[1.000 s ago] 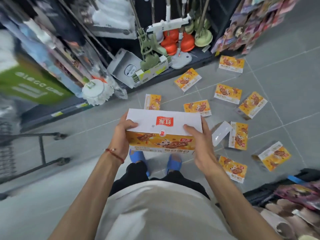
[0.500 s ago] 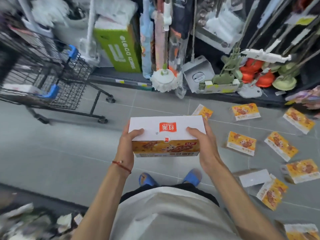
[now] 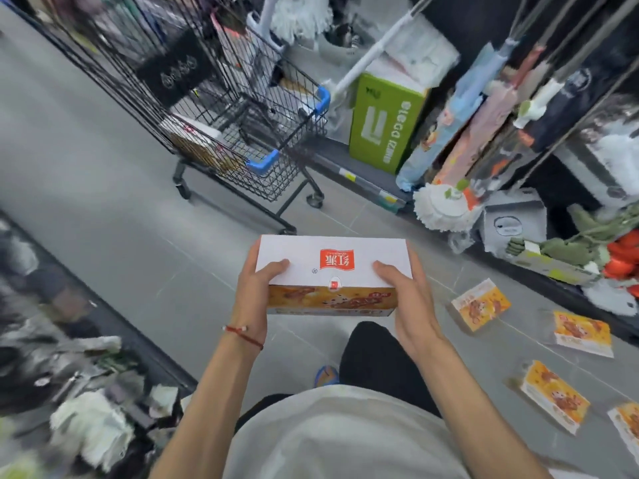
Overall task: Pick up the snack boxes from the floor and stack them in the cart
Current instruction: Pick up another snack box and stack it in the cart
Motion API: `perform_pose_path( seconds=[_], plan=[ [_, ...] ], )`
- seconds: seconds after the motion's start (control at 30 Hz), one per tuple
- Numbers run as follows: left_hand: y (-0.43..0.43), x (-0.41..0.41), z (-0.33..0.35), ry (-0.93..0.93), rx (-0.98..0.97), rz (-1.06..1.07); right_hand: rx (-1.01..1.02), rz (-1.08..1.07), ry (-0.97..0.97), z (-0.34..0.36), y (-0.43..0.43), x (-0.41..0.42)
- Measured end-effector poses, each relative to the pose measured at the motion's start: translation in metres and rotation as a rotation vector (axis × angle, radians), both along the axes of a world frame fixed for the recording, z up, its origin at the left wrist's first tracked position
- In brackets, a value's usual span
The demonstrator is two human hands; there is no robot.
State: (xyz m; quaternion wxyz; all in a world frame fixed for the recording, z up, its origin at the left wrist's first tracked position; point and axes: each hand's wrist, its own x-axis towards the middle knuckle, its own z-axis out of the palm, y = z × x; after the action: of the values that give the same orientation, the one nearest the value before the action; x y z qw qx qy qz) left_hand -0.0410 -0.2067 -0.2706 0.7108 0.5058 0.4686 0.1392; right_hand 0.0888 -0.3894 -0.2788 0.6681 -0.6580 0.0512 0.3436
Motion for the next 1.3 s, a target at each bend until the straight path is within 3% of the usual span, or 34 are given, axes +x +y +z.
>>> perform_pose_path(
  seconds=[0.4,0.77,0.97,1.3],
  plan=[
    [0.195,0.01,-0.007,0.061,0.032,0.217,-0.013,0.203,-0.017,-0.01,0.228,0.037],
    [0.402,0.047,0.03,0.041,0.103,0.336,0.048,0.171,-0.052,0.011,0.45,0.08],
    [0.522,0.067,0.03,-0.032,0.151,0.252,0.076,0.035,-0.078,0.009,0.556,0.084],
    [0.681,0.127,0.044,-0.038,0.165,-0.127,0.074,-0.209,-0.089,0.016,0.669,0.089]
  ],
)
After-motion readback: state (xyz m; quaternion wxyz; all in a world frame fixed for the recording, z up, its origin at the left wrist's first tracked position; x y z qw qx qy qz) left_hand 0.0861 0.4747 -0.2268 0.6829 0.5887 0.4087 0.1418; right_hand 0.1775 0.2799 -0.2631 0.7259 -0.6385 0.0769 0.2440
